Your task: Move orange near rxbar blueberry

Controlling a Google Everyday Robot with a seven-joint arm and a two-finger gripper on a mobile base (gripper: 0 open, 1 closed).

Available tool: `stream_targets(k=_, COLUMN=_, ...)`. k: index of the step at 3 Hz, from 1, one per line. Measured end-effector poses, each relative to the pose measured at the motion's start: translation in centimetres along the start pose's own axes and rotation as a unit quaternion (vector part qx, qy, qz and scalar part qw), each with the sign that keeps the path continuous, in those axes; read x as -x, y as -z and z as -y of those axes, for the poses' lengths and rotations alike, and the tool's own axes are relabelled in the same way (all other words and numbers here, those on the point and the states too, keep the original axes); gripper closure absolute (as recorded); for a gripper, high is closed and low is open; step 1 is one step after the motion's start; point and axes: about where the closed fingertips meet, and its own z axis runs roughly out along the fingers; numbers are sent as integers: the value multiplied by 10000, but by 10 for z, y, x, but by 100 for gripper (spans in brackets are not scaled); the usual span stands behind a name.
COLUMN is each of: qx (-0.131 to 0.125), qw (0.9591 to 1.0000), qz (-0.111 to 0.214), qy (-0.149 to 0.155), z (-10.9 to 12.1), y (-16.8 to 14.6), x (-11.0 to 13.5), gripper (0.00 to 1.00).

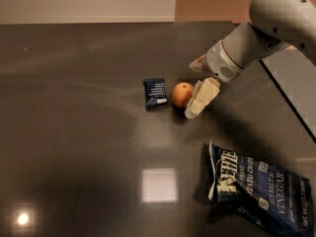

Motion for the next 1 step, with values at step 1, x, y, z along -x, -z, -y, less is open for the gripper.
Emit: stream_targets(k=1, qx=23, qw=10000, qz=30, qy=8, z=-1, y=1, x=1, gripper=0)
